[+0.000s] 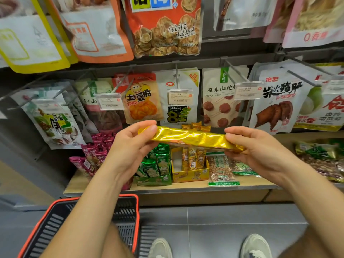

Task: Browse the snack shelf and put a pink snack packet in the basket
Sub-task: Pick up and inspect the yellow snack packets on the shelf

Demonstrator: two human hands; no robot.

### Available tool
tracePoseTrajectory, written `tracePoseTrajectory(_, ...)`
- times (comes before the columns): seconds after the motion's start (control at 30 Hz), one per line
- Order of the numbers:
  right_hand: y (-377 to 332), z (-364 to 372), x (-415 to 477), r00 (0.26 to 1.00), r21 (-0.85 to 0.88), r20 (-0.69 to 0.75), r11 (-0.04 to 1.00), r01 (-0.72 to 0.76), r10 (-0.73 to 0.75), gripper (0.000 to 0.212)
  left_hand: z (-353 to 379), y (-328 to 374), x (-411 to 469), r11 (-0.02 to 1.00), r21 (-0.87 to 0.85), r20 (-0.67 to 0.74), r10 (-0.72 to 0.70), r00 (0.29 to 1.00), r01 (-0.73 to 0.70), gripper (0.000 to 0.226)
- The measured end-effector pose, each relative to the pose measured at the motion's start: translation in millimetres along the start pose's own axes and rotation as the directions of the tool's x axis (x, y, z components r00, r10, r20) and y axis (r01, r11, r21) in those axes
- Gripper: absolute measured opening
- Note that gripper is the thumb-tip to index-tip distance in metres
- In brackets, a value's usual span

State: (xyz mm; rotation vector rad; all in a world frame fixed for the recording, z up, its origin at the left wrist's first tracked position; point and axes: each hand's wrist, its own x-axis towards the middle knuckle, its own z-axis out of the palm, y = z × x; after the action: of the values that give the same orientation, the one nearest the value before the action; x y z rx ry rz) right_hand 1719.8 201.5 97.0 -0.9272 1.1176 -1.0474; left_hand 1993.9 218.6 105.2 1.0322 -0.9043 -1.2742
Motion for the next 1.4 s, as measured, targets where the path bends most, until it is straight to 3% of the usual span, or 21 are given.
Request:
tracePoseTrajectory(0.13,-4,-3,-2,0.991,-0.079,0.132,0.997,-0.007,0.018,0.026,-7,5,2,0.994,-0.113,-0.017,0.004,1.0,-0.006,0.034)
tracePoseTrajectory(0.33,-9,-7,4,0.998,0.115,0.04,0.992,0.043,-0.048,0.026,-13,9,2,0.999,-0.034,0.059,0.022,0.998,-0.02,0.033)
tracePoseTrajectory(0.47,-9,-9,2,0.996,0.149,0.081,0.988,0.029,-0.042,0.023,-15,4,1,0.96,0.27,0.043,0.061,0.997,-0.07,0.031)
tracePoseTrajectory(0.57,-10,-11,-1,0.992,0.13,0.116,0.991,0.04,-0.055,0.028,-19,-2,3,0.816,0.575,0.005,0.067,0.998,-0.058,0.033)
tracePoseTrajectory(0.7,-10,-10,-2,0.986,0.121,0.146,0.99,0.068,-0.086,0.032,-16,-5,4,0.739,0.673,0.005,0.038,0.999,-0.031,0.047)
tracePoseTrajectory(0.8,-8,-8,0,0.983,0.032,0.102,0.988,0.149,-0.152,0.033,-12,-8,5,0.71,0.704,-0.029,0.01,1.0,0.014,0.06)
tracePoseTrajectory(0.9,-8,-5,-1,0.965,-0.08,0.032,0.961,0.264,-0.262,0.028,-10,-16,6,0.613,0.79,-0.001,0.007,1.0,-0.004,0.06)
tracePoseTrajectory(1.0,-8,0,0,0.929,-0.239,-0.044,0.907,0.347,-0.366,0.027,-6,-24,7,0.448,0.887,0.048,0.155,0.987,-0.114,0.029)
tracePoseTrajectory(1.07,-5,8,1,0.9,-0.383,-0.044,0.84,0.385,-0.433,0.024,4,-23,6,0.505,0.831,0.126,0.236,0.964,-0.232,0.01)
tracePoseTrajectory(1.2,-2,33,2,0.885,-0.515,0.07,0.743,0.428,-0.461,0.033,31,-25,2,0.664,0.651,0.35,0.166,0.922,-0.367,0.029)
tracePoseTrajectory(1.3,0,46,5,0.873,-0.614,0.19,0.639,0.463,-0.45,0.035,43,-31,3,0.546,0.707,0.421,0.187,0.888,-0.45,0.036)
tracePoseTrajectory(1.4,0,54,12,0.886,-0.645,0.277,0.611,0.458,-0.372,0.053,41,-32,10,0.434,0.781,0.392,0.219,0.893,-0.449,0.026)
